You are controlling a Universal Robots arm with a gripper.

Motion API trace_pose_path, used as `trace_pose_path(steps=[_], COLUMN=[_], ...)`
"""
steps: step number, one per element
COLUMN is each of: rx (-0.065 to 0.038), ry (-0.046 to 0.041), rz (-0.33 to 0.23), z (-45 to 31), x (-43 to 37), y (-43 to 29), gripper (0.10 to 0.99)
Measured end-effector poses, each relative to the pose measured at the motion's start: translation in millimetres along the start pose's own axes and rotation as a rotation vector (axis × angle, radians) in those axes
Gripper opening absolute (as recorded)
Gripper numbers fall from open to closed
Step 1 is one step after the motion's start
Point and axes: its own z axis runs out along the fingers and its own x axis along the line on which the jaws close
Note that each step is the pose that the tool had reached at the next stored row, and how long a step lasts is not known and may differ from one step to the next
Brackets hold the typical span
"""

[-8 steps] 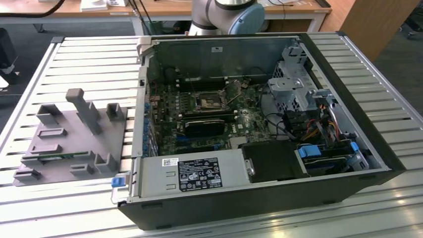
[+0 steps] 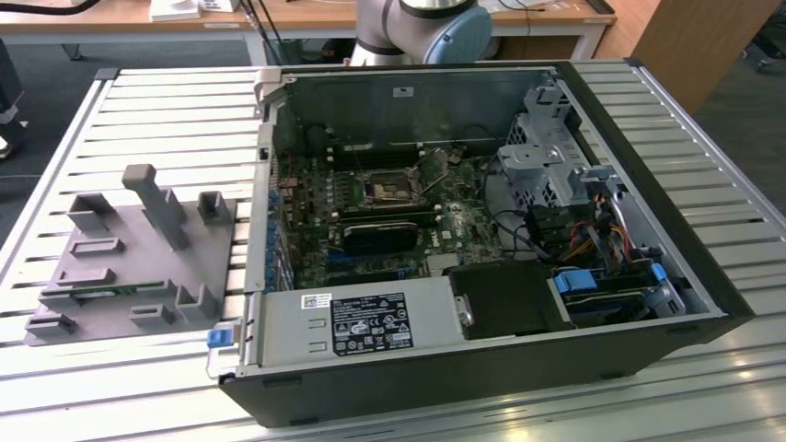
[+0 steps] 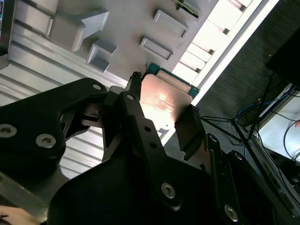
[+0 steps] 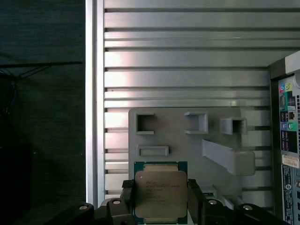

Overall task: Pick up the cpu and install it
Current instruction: 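Pick up the cpu and move it towards the insertion slot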

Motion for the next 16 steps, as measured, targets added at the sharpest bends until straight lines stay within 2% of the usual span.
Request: trace_pose_path(steps=[16], rx=[0.001], ry=[-0.0001], rz=[0.0], z=[-1.7], x=[0.0], y=[1.9], gripper=[0.541])
